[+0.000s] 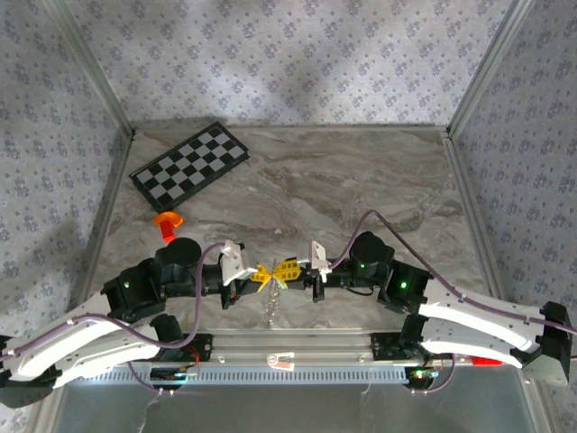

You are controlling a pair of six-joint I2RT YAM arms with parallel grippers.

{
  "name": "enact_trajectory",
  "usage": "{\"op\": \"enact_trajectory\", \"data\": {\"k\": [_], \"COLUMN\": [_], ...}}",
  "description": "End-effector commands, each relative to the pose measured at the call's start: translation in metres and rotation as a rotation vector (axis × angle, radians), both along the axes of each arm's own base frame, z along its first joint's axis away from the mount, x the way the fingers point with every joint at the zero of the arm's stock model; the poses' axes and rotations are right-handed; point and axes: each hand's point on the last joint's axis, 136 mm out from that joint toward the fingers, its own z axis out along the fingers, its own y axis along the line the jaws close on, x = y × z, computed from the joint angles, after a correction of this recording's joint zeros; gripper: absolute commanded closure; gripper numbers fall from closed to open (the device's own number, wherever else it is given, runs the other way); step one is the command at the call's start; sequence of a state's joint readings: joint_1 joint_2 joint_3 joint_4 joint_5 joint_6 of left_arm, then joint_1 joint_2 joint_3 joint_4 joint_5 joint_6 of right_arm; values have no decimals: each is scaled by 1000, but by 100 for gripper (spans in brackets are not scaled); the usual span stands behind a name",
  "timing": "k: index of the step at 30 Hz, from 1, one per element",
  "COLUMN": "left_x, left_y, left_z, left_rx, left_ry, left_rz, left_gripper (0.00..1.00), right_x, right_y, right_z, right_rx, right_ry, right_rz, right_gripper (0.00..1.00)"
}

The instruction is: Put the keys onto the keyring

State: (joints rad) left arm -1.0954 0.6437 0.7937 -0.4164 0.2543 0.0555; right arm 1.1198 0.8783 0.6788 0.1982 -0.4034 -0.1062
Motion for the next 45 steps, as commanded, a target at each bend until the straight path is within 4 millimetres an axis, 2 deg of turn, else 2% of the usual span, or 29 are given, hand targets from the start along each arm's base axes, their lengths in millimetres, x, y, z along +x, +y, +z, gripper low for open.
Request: {"op": "enact_trajectory", "data": {"k": [1, 19, 45], "left_x": [-2, -4, -5], "left_y": [0, 1, 0], "left_z": [33, 36, 43], "left_rx": [-91, -112, -131], "left_ry": [-49, -40, -35], "left_rz": [-6, -12, -16], "left_gripper": [100, 100, 100], "right_x": [-6, -15, -17], "right_y": [-1, -5, -9], "right_z": [11, 7, 0], "right_rx": [15, 1, -10], "right_ry": [-27, -48, -64], "right_rz": [24, 68, 76], "right_gripper": [100, 100, 100]}}
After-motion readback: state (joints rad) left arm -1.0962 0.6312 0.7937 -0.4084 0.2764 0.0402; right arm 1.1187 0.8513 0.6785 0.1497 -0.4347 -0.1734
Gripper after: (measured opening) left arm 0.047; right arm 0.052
